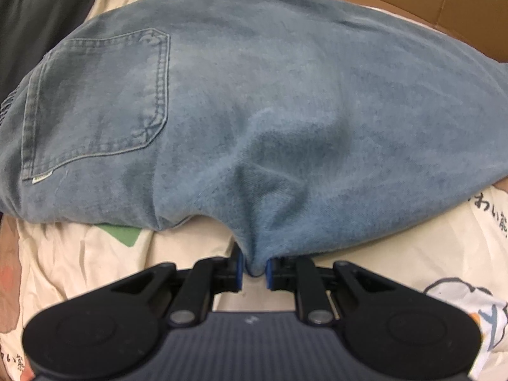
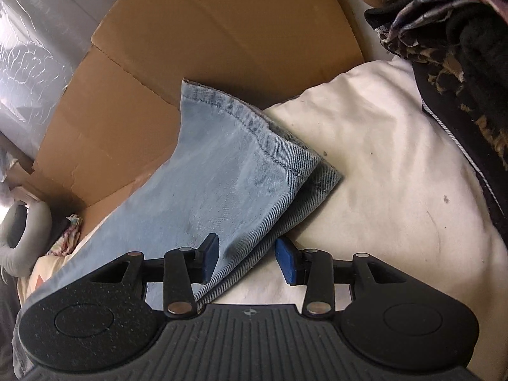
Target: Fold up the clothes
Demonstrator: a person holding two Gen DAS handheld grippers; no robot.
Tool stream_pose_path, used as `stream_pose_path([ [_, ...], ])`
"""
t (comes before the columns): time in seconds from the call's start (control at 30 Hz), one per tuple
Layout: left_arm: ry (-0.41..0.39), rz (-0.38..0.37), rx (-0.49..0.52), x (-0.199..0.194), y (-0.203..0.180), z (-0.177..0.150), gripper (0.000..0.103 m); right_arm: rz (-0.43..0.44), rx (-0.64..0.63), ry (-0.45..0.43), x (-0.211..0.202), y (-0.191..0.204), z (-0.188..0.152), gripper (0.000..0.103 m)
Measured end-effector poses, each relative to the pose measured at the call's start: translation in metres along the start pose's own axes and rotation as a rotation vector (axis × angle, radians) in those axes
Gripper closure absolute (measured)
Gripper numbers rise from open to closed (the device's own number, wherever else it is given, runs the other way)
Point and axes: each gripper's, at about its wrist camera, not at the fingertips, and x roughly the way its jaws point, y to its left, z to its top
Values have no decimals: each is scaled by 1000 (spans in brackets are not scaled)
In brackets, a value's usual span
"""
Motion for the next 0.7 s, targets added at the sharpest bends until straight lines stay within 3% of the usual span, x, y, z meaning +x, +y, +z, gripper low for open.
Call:
stream_pose_path([
  [0.7, 4, -19, -17, 3, 3, 0, 89, -3, 113, -120, 4, -16, 13, 57],
])
